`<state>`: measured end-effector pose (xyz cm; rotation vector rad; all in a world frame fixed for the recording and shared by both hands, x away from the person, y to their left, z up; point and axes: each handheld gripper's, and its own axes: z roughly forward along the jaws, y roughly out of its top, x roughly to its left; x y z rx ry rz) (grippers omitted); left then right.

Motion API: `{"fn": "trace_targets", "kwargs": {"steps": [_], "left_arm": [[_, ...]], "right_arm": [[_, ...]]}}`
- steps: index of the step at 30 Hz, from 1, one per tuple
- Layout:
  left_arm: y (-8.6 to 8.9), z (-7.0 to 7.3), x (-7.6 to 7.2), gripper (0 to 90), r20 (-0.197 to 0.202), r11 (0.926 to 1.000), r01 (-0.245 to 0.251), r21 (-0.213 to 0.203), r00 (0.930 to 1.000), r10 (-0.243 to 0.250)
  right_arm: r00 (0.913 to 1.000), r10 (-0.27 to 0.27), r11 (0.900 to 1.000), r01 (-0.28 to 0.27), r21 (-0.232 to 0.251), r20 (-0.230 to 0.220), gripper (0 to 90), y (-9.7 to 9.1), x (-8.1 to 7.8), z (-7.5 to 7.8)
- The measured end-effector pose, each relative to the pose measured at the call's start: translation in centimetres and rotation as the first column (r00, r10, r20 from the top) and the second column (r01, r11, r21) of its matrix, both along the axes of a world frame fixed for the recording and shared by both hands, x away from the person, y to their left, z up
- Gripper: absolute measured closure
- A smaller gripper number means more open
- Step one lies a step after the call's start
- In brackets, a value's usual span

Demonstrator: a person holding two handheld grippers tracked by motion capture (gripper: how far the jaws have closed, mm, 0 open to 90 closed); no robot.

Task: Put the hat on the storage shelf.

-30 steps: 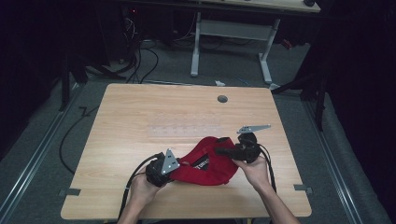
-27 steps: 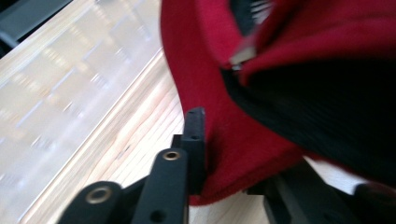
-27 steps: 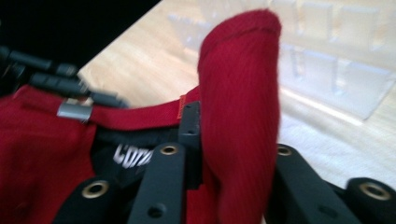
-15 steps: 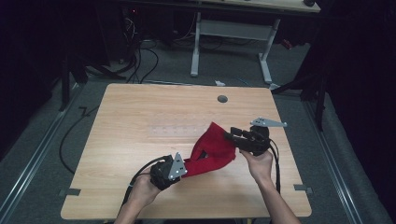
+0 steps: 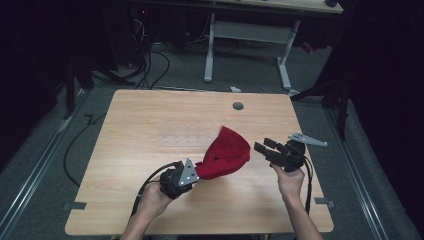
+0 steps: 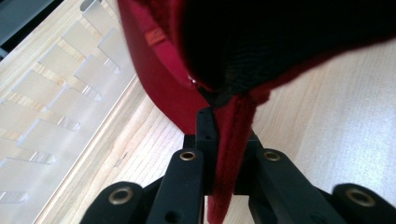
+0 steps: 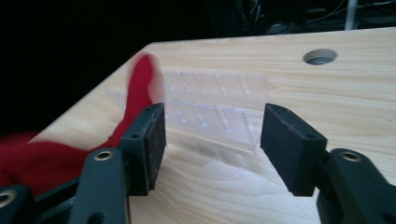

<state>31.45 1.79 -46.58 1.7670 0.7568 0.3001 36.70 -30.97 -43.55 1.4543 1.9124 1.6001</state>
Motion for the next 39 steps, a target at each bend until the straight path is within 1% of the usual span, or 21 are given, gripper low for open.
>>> {"fn": "trace_targets", "kwargs": {"steps": [1, 3, 4, 5, 6, 7, 8, 10, 11, 14, 18, 19, 22, 27, 28, 29, 31, 32, 34, 36, 39], "left_arm": [[0.2, 0.0, 0.1, 85.5, -0.010, 0.9997, -0.008, -0.021, 0.9999, 0.008], [0.4, 0.2, 0.4, 85.5, -0.027, 0.9980, -0.023, -0.060, 0.9994, 0.021], [0.4, 0.5, 0.9, 85.5, -0.026, 0.9962, -0.037, -0.079, 0.9991, 0.035], [0.4, 0.5, 0.9, 85.5, -0.026, 0.9962, -0.037, -0.079, 0.9991, 0.035], [0.5, 0.7, 1.2, 85.5, -0.032, 0.9932, -0.045, -0.108, 0.9986, 0.042], [0.5, 1.0, 1.4, 85.5, -0.041, 0.9910, -0.050, -0.124, 0.9981, 0.045], [0.6, 1.2, 1.7, 85.5, -0.050, 0.9880, -0.061, -0.142, 0.9973, 0.054], [1.0, 1.9, 2.1, 85.4, -0.052, 0.9809, -0.085, -0.175, 0.9956, 0.077], [1.0, 1.9, 2.1, 85.4, -0.052, 0.9809, -0.085, -0.175, 0.9956, 0.077], [1.8, 2.4, 2.7, 85.4, -0.073, 0.9709, -0.119, -0.208, 0.9918, 0.106], [2.9, 2.9, 3.8, 85.2, -0.114, 0.9512, -0.178, -0.252, 0.9816, 0.153], [3.1, 3.1, 4.0, 85.3, -0.111, 0.9484, -0.189, -0.255, 0.9800, 0.165], [3.6, 3.4, 4.5, 85.2, -0.109, 0.9311, -0.220, -0.291, 0.9745, 0.196], [4.3, 3.9, 5.6, 85.2, -0.128, 0.8993, -0.256, -0.354, 0.9660, 0.225], [4.4, 4.0, 5.8, 85.2, -0.134, 0.8944, -0.265, -0.360, 0.9635, 0.232], [4.6, 4.0, 6.0, 85.2, -0.133, 0.8937, -0.271, -0.358, 0.9621, 0.238], [5.0, 4.2, 6.3, 85.2, -0.145, 0.8863, -0.287, -0.363, 0.9572, 0.251], [5.4, 4.5, 6.6, 85.2, -0.157, 0.8757, -0.300, -0.378, 0.9530, 0.259], [5.7, 4.6, 6.7, 85.3, -0.160, 0.8717, -0.309, -0.381, 0.9504, 0.266], [6.1, 4.8, 7.0, 85.2, -0.168, 0.8592, -0.328, -0.393, 0.9440, 0.284], [6.7, 5.3, 7.3, 85.2, -0.183, 0.8384, -0.346, -0.421, 0.9376, 0.295]], "right_arm": [[1.0000, 0.000, 1.0000, 0.000, 0.000, 0.000, 40.8, 0.0, 0.0, 0.0], [0.9991, -0.041, 0.9980, 0.040, 0.049, 0.007, 40.3, -1.4, -0.4, -0.3], [0.9981, -0.061, 0.9982, 0.061, 0.000, 0.005, 40.3, -1.7, -0.6, -0.6], [0.9981, -0.061, 0.9982, 0.061, 0.000, 0.005, 40.3, -1.7, -0.6, -0.6], [0.9981, -0.062, 0.9974, 0.062, -0.036, -0.003, 40.3, -1.7, -0.6, -1.0], [0.9976, -0.058, 0.9943, 0.054, -0.092, -0.039, 40.2, -1.4, -0.5, -1.8], [0.9976, -0.058, 0.9943, 0.054, -0.092, -0.039, 40.2, -1.4, -0.5, -1.8], [0.9954, -0.066, 0.9816, 0.053, -0.184, -0.069, 40.0, -0.9, -0.3, -3.4], [0.9954, -0.066, 0.9816, 0.053, -0.184, -0.069, 40.0, -0.9, -0.3, -3.4], [0.9907, -0.078, 0.9730, 0.051, -0.225, -0.111, 39.0, -0.7, -0.1, -4.9], [0.9877, -0.098, 0.9613, 0.062, -0.268, -0.122, 38.0, -0.4, -0.2, -6.4], [0.9877, -0.099, 0.9536, 0.060, -0.295, -0.120, 37.9, -0.2, -0.2, -6.7], [0.9869, -0.114, 0.9231, 0.063, -0.379, -0.114, 37.6, 0.2, -0.2, -7.6], [0.9809, -0.147, 0.8933, 0.077, -0.443, -0.127, 37.0, 0.2, 0.1, -8.4], [0.9798, -0.157, 0.8837, 0.083, -0.461, -0.124, 37.0, 0.3, 0.2, -8.6], [0.9798, -0.157, 0.8837, 0.083, -0.461, -0.124, 37.0, 0.3, 0.2, -8.6], [0.9802, -0.160, 0.8735, 0.086, -0.479, -0.116, 37.0, 0.4, 0.4, -8.8], [0.9790, -0.169, 0.8690, 0.093, -0.486, -0.115, 36.9, 0.5, 0.5, -9.0], [0.9785, -0.167, 0.8726, 0.090, -0.480, -0.120, 36.7, 0.4, 0.6, -9.2], [0.9772, -0.169, 0.8741, 0.088, -0.478, -0.128, 36.2, 0.4, 0.7, -9.2], [0.9757, -0.177, 0.8649, 0.092, -0.494, -0.129, 35.4, 0.7, 0.7, -9.3]]}}
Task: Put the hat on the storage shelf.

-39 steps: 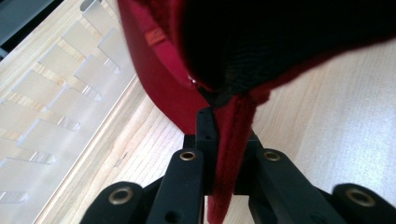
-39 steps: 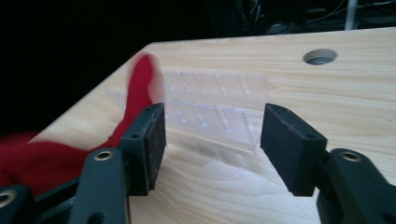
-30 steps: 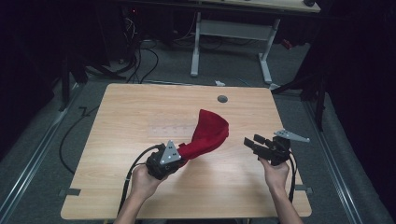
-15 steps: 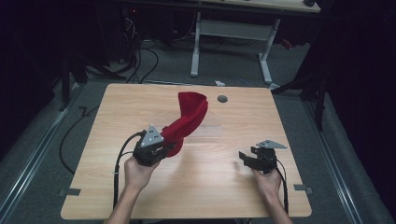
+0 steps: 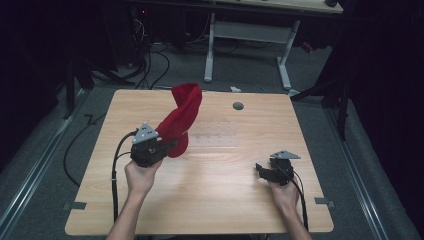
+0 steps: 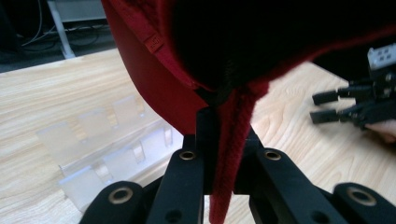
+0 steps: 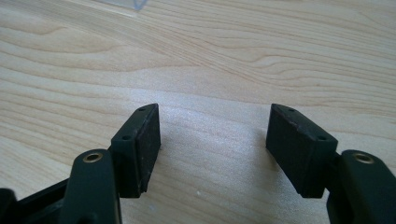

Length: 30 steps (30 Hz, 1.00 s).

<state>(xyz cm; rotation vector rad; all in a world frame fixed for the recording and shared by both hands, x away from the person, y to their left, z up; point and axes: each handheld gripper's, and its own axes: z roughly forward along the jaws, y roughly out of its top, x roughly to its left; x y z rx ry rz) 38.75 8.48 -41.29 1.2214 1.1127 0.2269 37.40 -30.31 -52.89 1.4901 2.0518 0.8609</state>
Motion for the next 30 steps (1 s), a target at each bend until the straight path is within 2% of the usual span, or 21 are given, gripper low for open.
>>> {"fn": "trace_targets", "kwargs": {"steps": [3, 7, 13, 15, 16, 20, 23, 30], "left_arm": [[0.3, 0.6, 0.4, 85.2, 0.009, 0.9998, -0.018, -0.004, 0.9998, 0.018], [0.7, 1.0, 0.8, 85.2, 0.017, 0.9991, -0.041, 0.005, 0.9990, 0.041], [1.5, 1.5, 1.3, 85.2, 0.008, 0.9971, -0.074, -0.019, 0.9972, 0.074], [1.6, 1.5, 1.5, 85.2, 0.009, 0.9965, -0.082, -0.016, 0.9966, 0.082], [1.8, 1.5, 1.8, 85.2, -0.002, 0.9956, -0.089, -0.029, 0.9960, 0.089], [2.1, 1.4, 2.4, 85.2, -0.009, 0.9939, -0.103, -0.040, 0.9947, 0.103], [2.3, 1.4, 3.1, 85.2, -0.016, 0.9916, -0.125, -0.034, 0.9921, 0.124], [2.8, 1.5, 4.0, 85.2, 0.006, 0.9866, -0.159, -0.037, 0.9872, 0.159]], "right_arm": [[0.9999, -0.002, 1.0000, 0.002, -0.009, 0.017, 34.4, -0.1, 0.1, -0.2], [0.9998, -0.005, 0.9999, 0.005, -0.010, 0.017, 34.4, -0.1, 0.1, -0.2], [0.9998, -0.005, 0.9999, 0.005, -0.010, 0.017, 34.3, -0.1, 0.1, -0.2], [0.9998, -0.005, 0.9999, 0.005, -0.010, 0.017, 34.3, -0.1, 0.1, -0.2], [0.9999, -0.005, 0.9999, 0.005, -0.009, 0.017, 34.3, -0.1, 0.1, -0.2], [0.9998, -0.006, 0.9999, 0.006, -0.009, 0.016, 34.3, -0.1, 0.1, -0.2], [0.9998, -0.007, 0.9999, 0.007, -0.010, 0.017, 34.2, 0.1, 0.2, -0.2], [0.9999, 0.000, 0.9999, 0.000, -0.010, 0.016, 34.2, 0.1, 0.3, -0.2]]}}
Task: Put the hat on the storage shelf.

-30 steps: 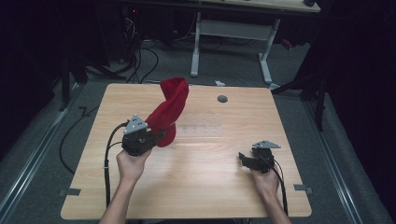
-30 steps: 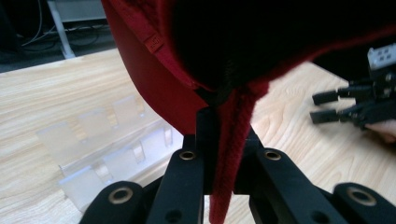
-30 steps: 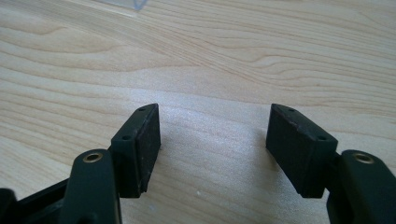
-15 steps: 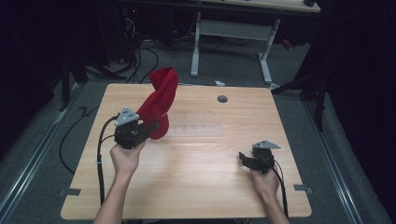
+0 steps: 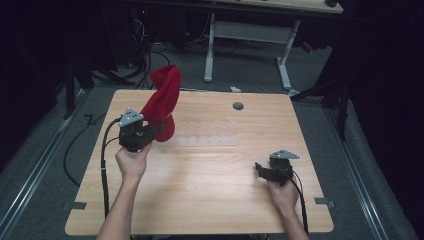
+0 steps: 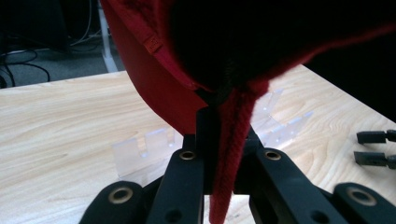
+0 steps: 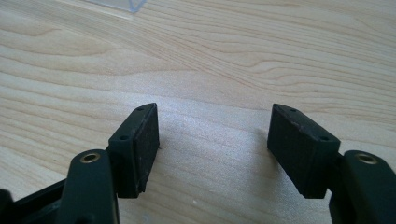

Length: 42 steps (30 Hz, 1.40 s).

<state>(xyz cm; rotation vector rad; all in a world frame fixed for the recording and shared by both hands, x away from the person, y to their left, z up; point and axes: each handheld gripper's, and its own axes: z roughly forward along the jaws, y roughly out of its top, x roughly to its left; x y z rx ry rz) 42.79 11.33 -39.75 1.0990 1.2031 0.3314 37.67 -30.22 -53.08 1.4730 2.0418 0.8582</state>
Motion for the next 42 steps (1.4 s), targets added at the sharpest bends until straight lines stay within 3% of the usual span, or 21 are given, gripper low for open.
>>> {"fn": "trace_targets", "kwargs": {"steps": [6, 12, 20, 24, 31, 42], "left_arm": [[0.7, 0.0, 0.8, 85.2, 0.013, 0.9992, -0.038, 0.009, 0.9992, 0.038], [0.4, -1.2, 1.5, 85.2, 0.016, 0.9960, -0.062, 0.064, 0.9980, 0.061], [0.0, -2.4, 2.4, 85.3, 0.006, 0.9915, -0.084, 0.100, 0.9965, 0.083], [0.1, -2.8, 2.7, 85.3, 0.006, 0.9911, -0.098, 0.090, 0.9952, 0.098], [-0.4, -3.8, 3.0, 85.3, 0.008, 0.9878, -0.111, 0.109, 0.9938, 0.111], [-0.6, -5.2, 3.0, 85.1, 0.014, 0.9889, -0.121, 0.087, 0.9927, 0.120]], "right_arm": [[1.0000, 0.001, 1.0000, -0.001, 0.001, 0.001, 34.2, 0.0, 0.0, 0.0], [1.0000, 0.004, 1.0000, -0.004, 0.000, 0.001, 34.2, 0.0, 0.0, 0.0], [1.0000, 0.005, 1.0000, -0.005, 0.000, 0.001, 34.2, 0.0, 0.0, 0.0], [1.0000, 0.008, 1.0000, -0.008, -0.002, 0.001, 34.2, 0.0, 0.0, 0.0], [1.0000, 0.010, 1.0000, -0.010, -0.002, 0.001, 34.2, 0.0, 0.0, 0.0], [0.9999, 0.011, 0.9999, -0.011, -0.001, 0.000, 34.1, 0.0, 0.0, 0.0]]}}
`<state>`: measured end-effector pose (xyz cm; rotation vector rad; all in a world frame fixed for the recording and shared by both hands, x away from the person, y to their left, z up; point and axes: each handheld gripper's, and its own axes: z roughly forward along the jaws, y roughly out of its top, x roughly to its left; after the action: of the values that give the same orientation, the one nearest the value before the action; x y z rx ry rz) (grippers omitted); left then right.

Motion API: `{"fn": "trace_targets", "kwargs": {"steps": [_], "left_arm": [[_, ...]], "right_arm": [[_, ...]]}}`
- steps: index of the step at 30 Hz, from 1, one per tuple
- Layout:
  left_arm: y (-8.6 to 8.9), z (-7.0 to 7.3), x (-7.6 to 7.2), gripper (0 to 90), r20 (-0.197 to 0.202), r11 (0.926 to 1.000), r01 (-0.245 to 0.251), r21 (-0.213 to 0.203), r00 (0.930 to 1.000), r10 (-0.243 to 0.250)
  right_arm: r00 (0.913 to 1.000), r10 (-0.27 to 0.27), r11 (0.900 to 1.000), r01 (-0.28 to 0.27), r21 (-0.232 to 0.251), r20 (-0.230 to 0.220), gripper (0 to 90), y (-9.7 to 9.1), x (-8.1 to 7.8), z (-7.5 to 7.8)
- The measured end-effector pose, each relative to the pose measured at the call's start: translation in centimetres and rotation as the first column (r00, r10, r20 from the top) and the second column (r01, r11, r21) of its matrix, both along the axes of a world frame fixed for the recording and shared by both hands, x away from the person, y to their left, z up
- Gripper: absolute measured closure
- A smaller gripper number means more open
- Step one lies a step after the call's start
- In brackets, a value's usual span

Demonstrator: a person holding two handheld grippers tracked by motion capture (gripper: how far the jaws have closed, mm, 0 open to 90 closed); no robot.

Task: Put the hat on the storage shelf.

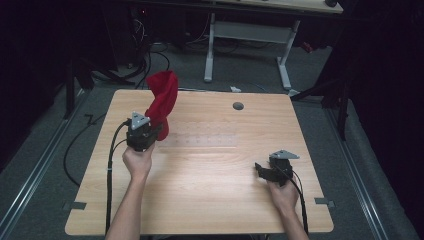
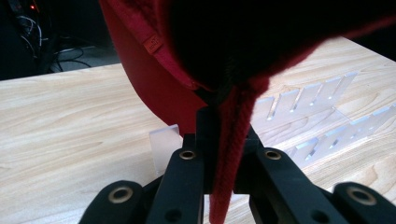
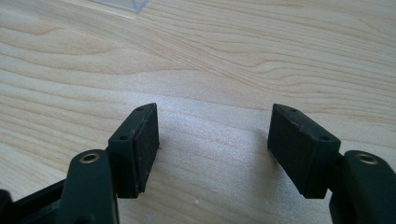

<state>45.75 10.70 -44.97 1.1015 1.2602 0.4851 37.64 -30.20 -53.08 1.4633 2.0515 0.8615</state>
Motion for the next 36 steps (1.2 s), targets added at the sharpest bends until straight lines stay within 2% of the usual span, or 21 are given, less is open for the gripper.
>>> {"fn": "trace_targets", "kwargs": {"steps": [7, 16, 26, 31, 36], "left_arm": [[0.0, -1.1, -0.1, 84.7, -0.021, 0.9999, 0.006, -0.012, 0.9998, -0.006], [0.1, -1.2, -0.7, 82.4, -0.070, 0.9995, 0.019, -0.025, 0.9974, -0.021], [0.5, -1.6, -1.3, 79.1, -0.101, 0.9990, 0.031, -0.033, 0.9943, -0.034], [0.5, -1.6, -1.7, 69.2, -0.112, 0.9995, 0.030, -0.010, 0.9932, -0.031], [0.7, -1.6, -2.0, 53.7, -0.110, 0.9995, 0.016, -0.026, 0.9937, -0.019]], "right_arm": [[1.0000, 0.003, 1.0000, -0.003, 0.000, 0.000, 34.0, 0.0, 0.0, 0.0], [1.0000, 0.004, 1.0000, -0.004, 0.000, 0.001, 33.8, 0.0, 0.0, 0.0], [1.0000, 0.004, 1.0000, -0.004, 0.000, 0.000, 33.8, 0.0, 0.0, 0.0], [1.0000, 0.004, 1.0000, -0.004, 0.000, 0.001, 33.8, 0.0, 0.0, 0.0], [1.0000, 0.004, 1.0000, -0.004, 0.000, 0.000, 33.8, 0.0, 0.0, 0.0]]}}
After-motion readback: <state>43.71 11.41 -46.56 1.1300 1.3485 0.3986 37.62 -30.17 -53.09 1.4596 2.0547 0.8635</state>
